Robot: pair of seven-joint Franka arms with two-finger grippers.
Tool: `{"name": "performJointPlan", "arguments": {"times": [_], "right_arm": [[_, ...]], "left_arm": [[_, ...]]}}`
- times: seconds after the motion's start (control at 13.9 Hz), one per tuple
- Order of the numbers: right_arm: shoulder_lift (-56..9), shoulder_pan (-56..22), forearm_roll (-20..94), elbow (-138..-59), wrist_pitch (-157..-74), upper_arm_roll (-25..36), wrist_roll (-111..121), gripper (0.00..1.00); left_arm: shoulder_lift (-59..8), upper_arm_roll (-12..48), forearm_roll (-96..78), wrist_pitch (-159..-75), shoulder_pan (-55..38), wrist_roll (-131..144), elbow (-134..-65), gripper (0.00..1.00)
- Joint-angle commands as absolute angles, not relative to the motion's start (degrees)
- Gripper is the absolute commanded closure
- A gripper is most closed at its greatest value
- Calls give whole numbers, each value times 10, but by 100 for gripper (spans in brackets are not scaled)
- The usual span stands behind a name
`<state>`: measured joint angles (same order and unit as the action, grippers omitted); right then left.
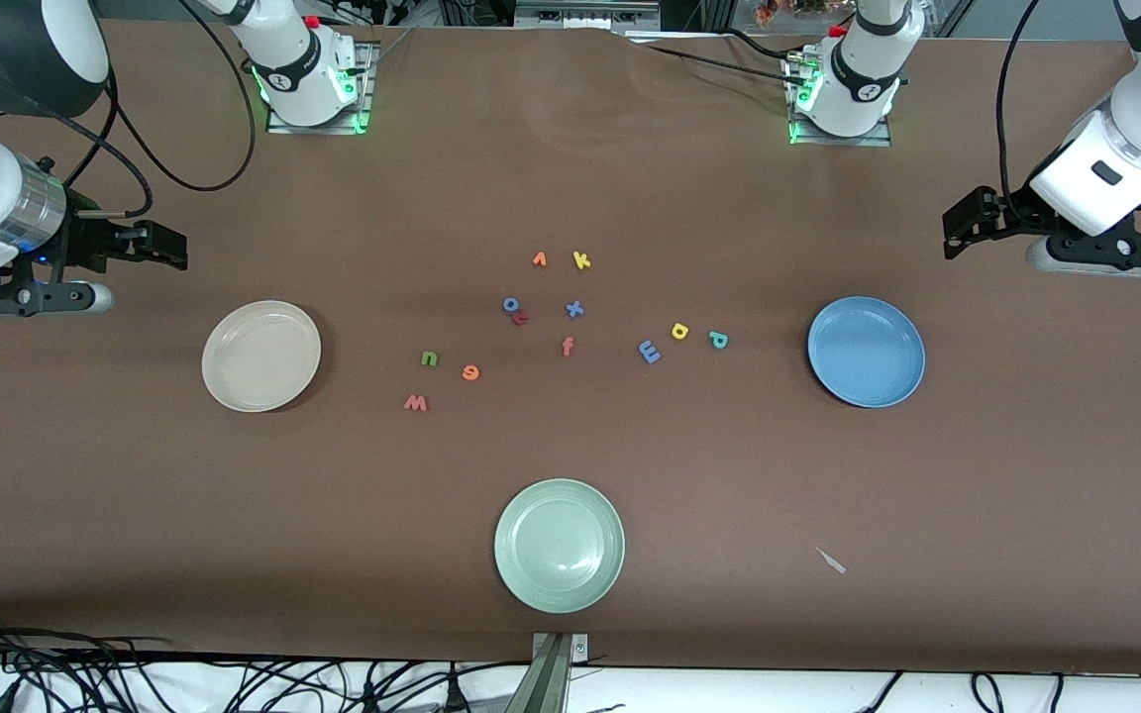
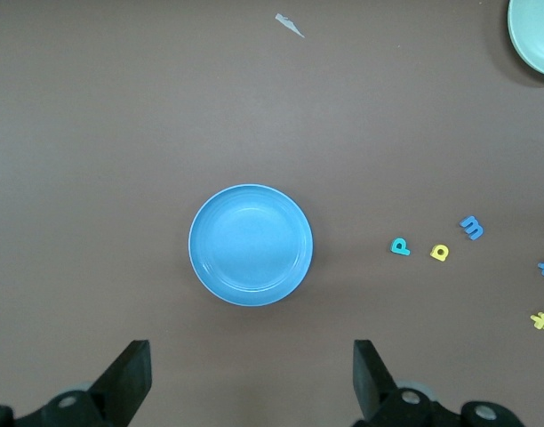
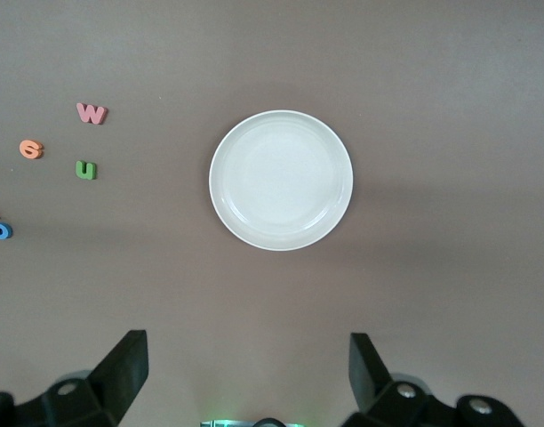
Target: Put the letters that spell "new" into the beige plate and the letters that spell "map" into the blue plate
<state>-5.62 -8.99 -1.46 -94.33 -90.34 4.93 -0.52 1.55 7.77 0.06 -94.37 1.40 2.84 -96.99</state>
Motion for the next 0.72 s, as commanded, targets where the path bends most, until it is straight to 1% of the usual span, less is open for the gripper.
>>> {"name": "performJointPlan", "arguments": {"times": [0.0, 0.65], "right_arm": [[-52, -88, -15, -944, -900, 47, -7, 0], [-52, -87, -15, -944, -900, 47, -6, 0]], "left_arm": [[11, 85, 18, -932, 14, 33, -955, 0], [9, 85, 17, -928, 14, 33, -945, 0]]}}
